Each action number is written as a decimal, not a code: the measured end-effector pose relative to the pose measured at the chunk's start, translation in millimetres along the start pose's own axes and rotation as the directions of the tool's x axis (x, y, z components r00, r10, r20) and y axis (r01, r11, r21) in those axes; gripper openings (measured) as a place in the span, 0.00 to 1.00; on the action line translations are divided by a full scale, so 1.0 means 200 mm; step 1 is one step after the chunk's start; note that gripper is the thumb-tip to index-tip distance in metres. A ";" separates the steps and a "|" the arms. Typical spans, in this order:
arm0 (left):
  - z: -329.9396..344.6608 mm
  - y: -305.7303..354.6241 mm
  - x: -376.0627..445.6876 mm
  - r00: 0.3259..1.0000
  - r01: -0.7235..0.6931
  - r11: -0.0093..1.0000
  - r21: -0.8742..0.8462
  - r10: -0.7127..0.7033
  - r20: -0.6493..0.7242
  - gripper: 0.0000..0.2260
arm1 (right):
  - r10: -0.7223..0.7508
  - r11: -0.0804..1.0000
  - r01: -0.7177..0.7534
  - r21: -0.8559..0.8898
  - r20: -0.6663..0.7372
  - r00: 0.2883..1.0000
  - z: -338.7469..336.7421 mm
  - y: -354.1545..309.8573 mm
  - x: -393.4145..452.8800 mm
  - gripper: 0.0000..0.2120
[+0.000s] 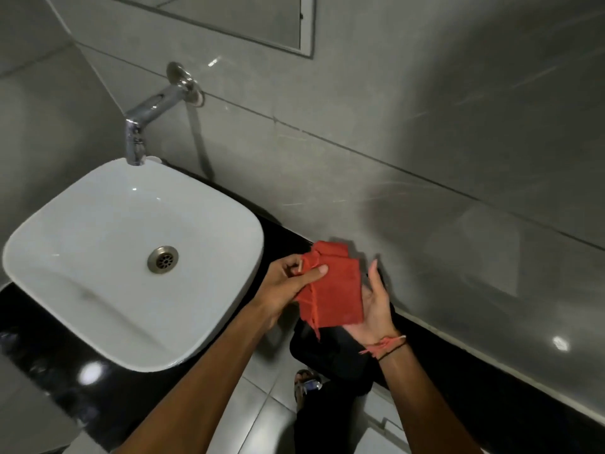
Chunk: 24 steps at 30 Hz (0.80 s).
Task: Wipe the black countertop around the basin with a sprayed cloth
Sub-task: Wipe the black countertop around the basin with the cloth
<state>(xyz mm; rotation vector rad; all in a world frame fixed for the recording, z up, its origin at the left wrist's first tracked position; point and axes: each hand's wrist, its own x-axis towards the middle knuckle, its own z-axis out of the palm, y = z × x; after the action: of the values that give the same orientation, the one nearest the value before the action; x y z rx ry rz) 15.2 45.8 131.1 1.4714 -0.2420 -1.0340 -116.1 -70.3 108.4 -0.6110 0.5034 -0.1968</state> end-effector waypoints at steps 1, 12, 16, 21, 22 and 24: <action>0.00 0.04 -0.02 0.995 -0.071 0.988 0.139 0.081 -0.061 0.15 | 0.032 0.994 -0.034 0.104 0.023 0.999 0.04 0.03 0.00 0.39; -0.73 0.21 -0.52 0.738 -0.071 0.379 0.923 0.642 -0.207 0.18 | -0.096 0.990 0.122 0.073 -0.295 0.951 0.11 0.27 0.11 0.26; -1.15 0.04 -0.64 0.813 0.126 0.161 0.979 0.549 -0.195 0.27 | -0.471 0.819 0.249 -0.516 -0.360 0.805 0.20 0.29 0.35 0.23; -1.44 -0.13 -0.68 0.870 0.088 0.006 0.996 0.486 -0.080 0.29 | -0.422 -0.442 0.010 -0.897 0.218 0.880 0.10 0.43 0.68 0.31; -1.47 -0.15 -0.66 0.861 0.082 0.003 0.997 0.503 -0.072 0.27 | -0.361 -0.524 0.004 -0.852 0.226 0.905 0.08 0.44 0.72 0.33; -1.48 -0.17 -0.64 0.836 0.079 0.024 0.997 0.542 -0.079 0.25 | -0.358 -0.543 0.010 -0.840 0.242 0.902 0.05 0.46 0.74 0.34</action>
<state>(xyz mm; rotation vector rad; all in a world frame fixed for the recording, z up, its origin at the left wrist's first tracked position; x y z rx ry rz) 134.9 346.2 110.2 2.7877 -1.0235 0.0556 20.1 -38.8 3.6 -2.7964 0.6712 -0.1333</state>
